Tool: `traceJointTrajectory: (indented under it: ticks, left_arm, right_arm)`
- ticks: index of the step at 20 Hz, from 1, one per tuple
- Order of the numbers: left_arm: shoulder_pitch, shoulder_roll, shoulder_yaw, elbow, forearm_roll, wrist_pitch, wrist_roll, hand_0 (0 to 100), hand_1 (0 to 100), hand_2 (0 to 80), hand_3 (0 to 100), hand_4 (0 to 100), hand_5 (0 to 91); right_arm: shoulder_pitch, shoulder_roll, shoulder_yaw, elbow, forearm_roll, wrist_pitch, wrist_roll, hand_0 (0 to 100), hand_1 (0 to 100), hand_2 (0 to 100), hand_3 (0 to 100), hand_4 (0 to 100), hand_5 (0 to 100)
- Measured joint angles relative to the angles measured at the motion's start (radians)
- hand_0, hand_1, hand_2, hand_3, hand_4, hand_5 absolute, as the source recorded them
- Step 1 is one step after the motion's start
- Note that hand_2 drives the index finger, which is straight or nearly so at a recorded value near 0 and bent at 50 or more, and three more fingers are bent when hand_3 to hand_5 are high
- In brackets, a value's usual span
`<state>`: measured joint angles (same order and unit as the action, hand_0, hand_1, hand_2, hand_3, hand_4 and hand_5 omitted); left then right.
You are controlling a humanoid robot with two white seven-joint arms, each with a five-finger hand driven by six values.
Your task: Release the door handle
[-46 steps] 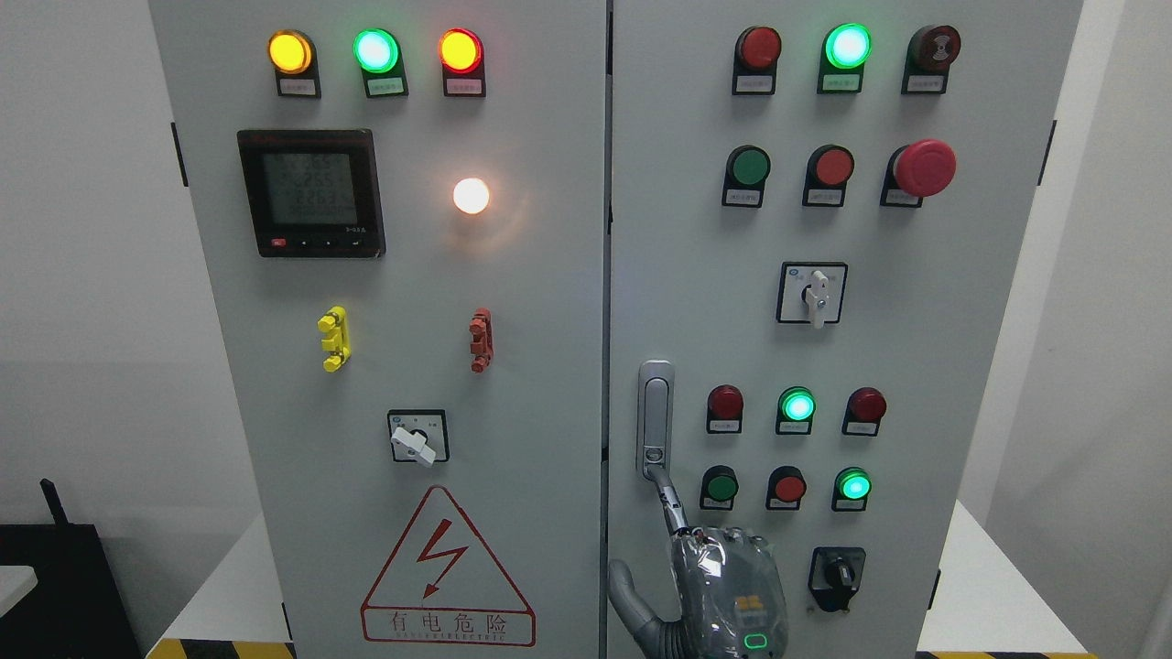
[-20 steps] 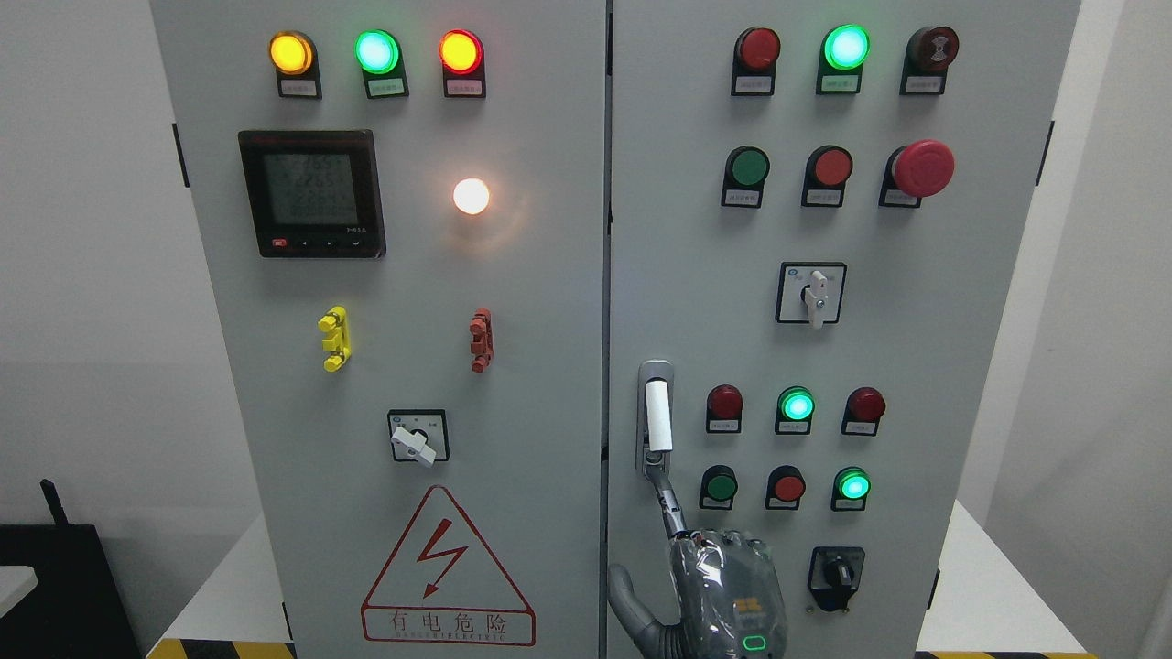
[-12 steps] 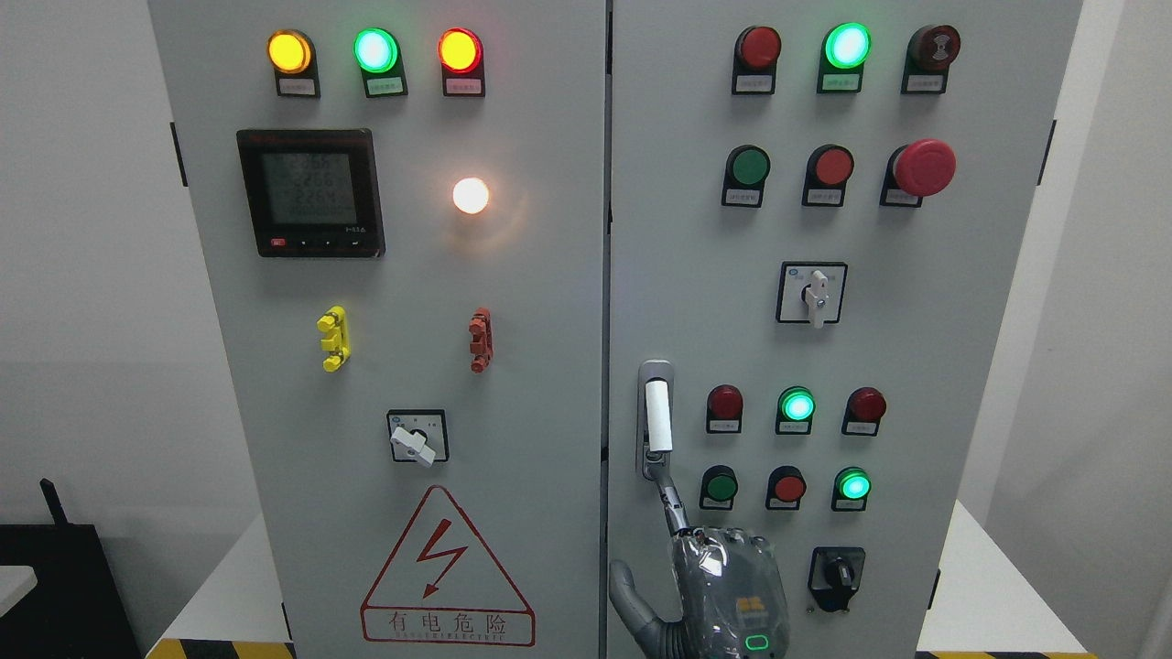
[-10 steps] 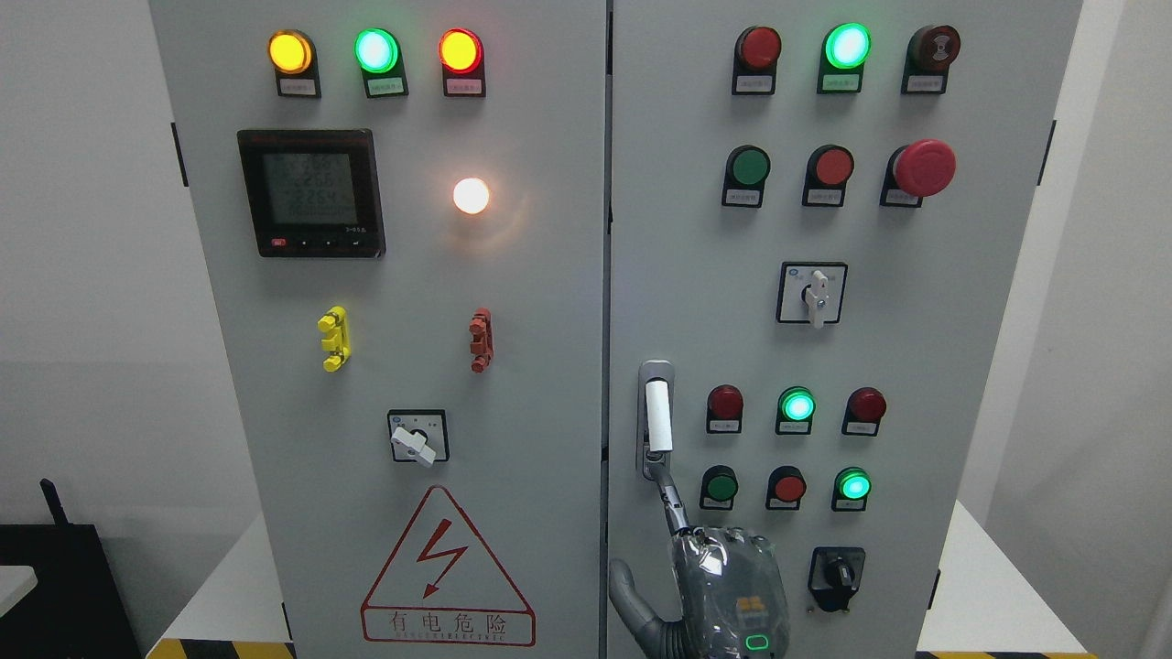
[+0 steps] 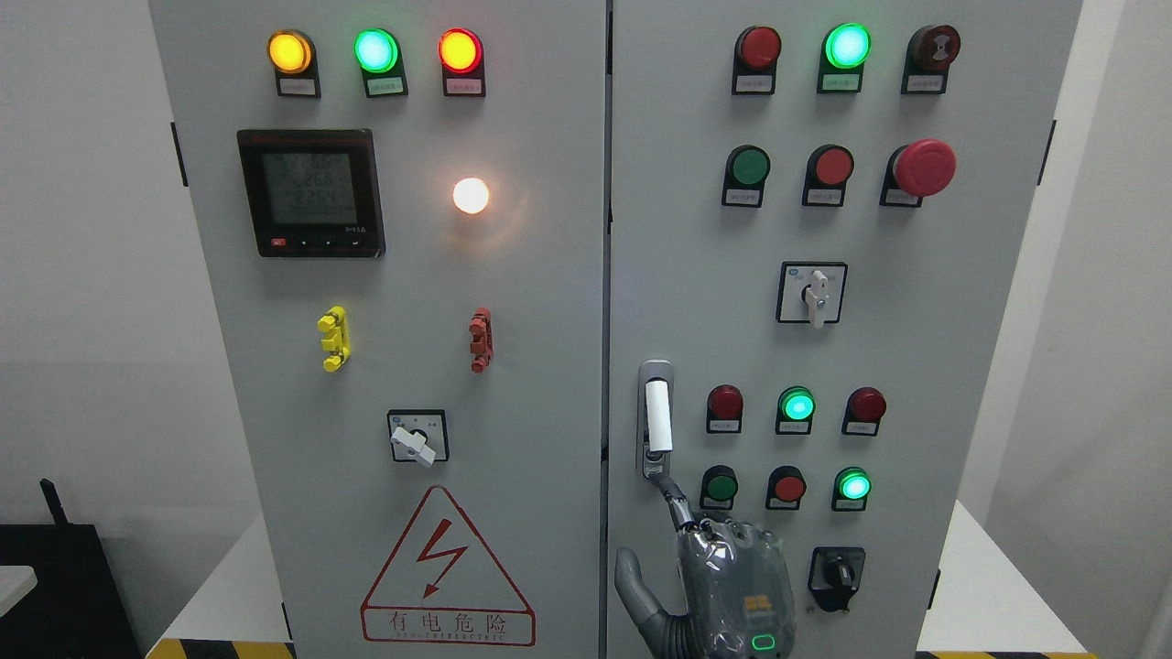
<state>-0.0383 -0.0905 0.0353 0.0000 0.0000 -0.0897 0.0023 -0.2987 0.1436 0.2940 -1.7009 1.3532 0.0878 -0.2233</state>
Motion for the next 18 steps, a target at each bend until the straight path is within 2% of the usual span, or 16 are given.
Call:
traceJointTrajectory:
  ticks: [1, 3, 5, 10, 12, 15, 18]
  left_arm:
    - [0.0, 0.0, 0.0, 0.0, 0.0, 0.0, 0.0, 12, 39, 0.0, 0, 0, 0.0]
    - [0.0, 0.0, 0.0, 0.0, 0.0, 0.0, 0.0, 12, 39, 0.0, 0, 0, 0.0]
    - [0.0, 0.0, 0.0, 0.0, 0.0, 0.0, 0.0, 12, 39, 0.0, 0, 0, 0.0]
    - [0.0, 0.0, 0.0, 0.0, 0.0, 0.0, 0.0, 12, 39, 0.0, 0, 0, 0.0]
    - [0.0, 0.0, 0.0, 0.0, 0.0, 0.0, 0.0, 12, 39, 0.0, 0, 0, 0.0]
    - [0.0, 0.0, 0.0, 0.0, 0.0, 0.0, 0.0, 12, 39, 0.0, 0, 0, 0.0]
    - [0.0, 0.0, 0.0, 0.0, 0.0, 0.0, 0.0, 12, 39, 0.0, 0, 0, 0.0]
  right_arm:
    - [0.0, 0.0, 0.0, -0.001, -0.002, -0.001, -0.009, 47, 38, 91, 99, 84, 89]
    - [0.0, 0.0, -0.002, -0.002, -0.007, -0.003, -0.025, 46, 39, 100, 100, 94, 95]
    - [0.0, 0.0, -0.004, -0.004, -0.012, -0.004, -0.034, 46, 40, 100, 100, 99, 97]
    - [-0.005, 0.0, -0.011, -0.006, -0.018, -0.003, -0.041, 46, 38, 100, 100, 100, 98]
    - [-0.013, 0.0, -0.013, -0.006, -0.019, 0.004, -0.044, 48, 33, 100, 100, 100, 98]
    - [-0.036, 0.001, -0.015, -0.007, -0.02, 0.032, -0.024, 51, 27, 100, 100, 100, 99]
    - [-0.06, 0.001, -0.017, -0.008, -0.021, 0.06, 0.009, 46, 29, 100, 100, 100, 99]
